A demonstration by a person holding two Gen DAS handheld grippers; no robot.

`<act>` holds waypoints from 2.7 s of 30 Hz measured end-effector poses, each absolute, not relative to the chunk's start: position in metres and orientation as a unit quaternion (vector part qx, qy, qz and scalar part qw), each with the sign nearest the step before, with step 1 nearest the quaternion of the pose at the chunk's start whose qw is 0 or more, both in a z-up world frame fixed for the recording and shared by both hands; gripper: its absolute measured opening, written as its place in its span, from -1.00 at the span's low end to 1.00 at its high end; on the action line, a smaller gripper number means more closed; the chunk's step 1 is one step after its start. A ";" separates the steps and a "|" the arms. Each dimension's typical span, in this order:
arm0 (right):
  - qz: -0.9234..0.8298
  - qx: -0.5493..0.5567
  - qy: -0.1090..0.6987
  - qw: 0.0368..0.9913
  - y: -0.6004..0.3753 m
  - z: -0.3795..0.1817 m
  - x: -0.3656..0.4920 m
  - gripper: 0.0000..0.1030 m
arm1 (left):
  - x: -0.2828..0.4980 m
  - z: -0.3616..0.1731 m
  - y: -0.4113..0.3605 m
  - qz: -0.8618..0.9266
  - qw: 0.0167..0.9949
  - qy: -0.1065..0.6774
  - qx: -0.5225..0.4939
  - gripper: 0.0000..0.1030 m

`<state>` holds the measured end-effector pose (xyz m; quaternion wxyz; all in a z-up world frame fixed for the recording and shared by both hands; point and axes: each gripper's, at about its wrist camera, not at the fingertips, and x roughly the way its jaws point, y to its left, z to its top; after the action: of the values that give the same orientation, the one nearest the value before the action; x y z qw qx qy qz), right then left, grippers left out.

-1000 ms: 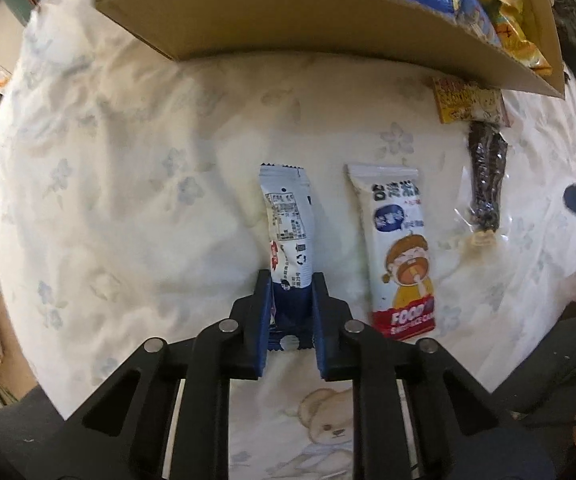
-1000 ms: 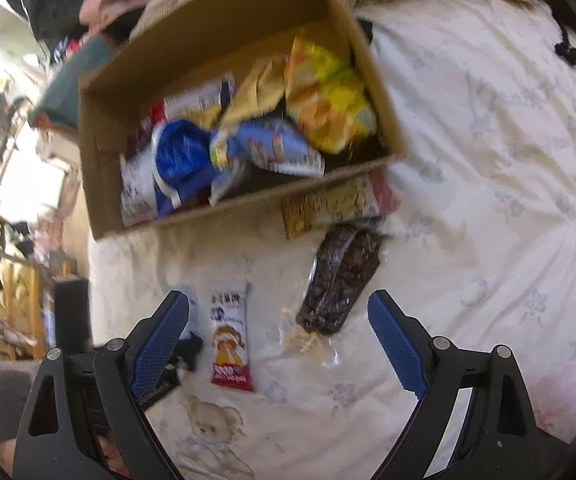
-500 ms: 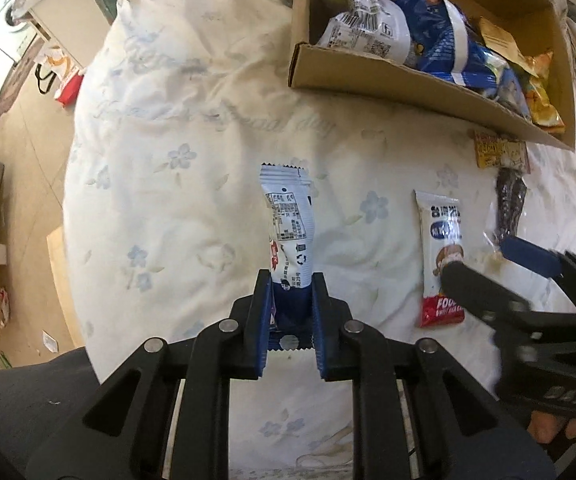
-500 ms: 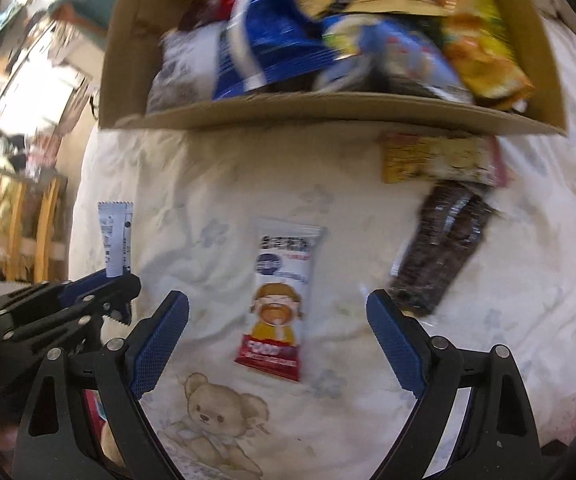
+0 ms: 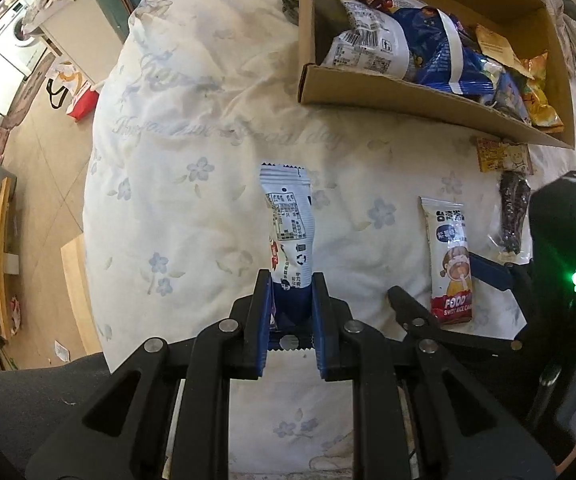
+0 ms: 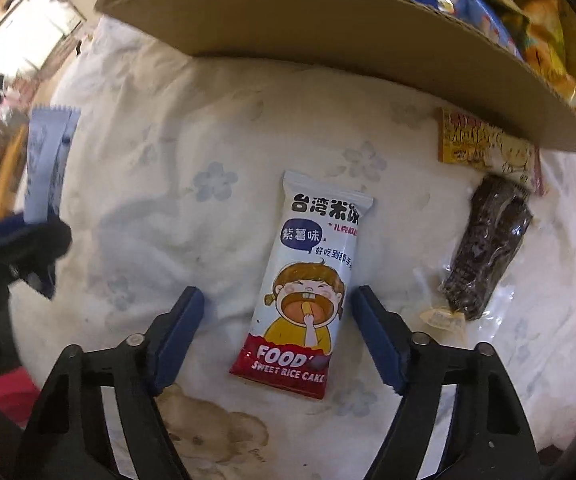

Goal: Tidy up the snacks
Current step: 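Lift the white-and-blue packet with the left gripper while the right gripper approaches the red-and-white Food rice cake, then carry the packet and rice cake over the box and open both grippers to drop them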

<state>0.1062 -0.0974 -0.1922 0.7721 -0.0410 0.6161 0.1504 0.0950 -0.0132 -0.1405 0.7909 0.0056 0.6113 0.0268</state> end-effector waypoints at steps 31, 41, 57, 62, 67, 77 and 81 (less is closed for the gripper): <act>0.221 0.136 0.499 0.827 -0.199 -0.085 0.064 -0.36 | 0.088 -0.104 -0.011 0.051 0.854 0.517 0.018 -0.70; 0.217 0.210 0.417 0.857 -0.224 -0.040 0.074 -0.36 | 0.084 -0.063 -0.009 0.036 0.893 0.449 -0.016 -0.70; 0.151 0.208 0.372 0.892 -0.282 0.013 0.152 -0.36 | 0.163 0.014 -0.009 -0.028 0.910 0.412 -0.028 -0.70; 0.148 0.195 0.410 0.879 -0.266 -0.013 0.183 -0.36 | 0.188 -0.001 -0.023 -0.040 0.903 0.428 -0.020 -0.70; 0.145 0.176 0.454 0.861 -0.247 -0.048 0.208 -0.36 | 0.212 -0.031 -0.043 -0.057 0.892 0.449 0.016 -0.70; 0.166 0.182 0.472 0.847 -0.237 -0.069 0.235 -0.36 | 0.234 -0.059 -0.054 -0.066 0.886 0.459 0.021 -0.68; 0.162 0.173 0.481 0.844 -0.235 -0.074 0.242 -0.36 | 0.236 -0.062 -0.054 -0.078 0.882 0.464 0.018 -0.66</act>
<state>0.2416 -0.2347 -0.0741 0.8440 0.1735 0.4811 0.1619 0.2357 -0.0539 -0.0625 0.8822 0.0178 0.4640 -0.0775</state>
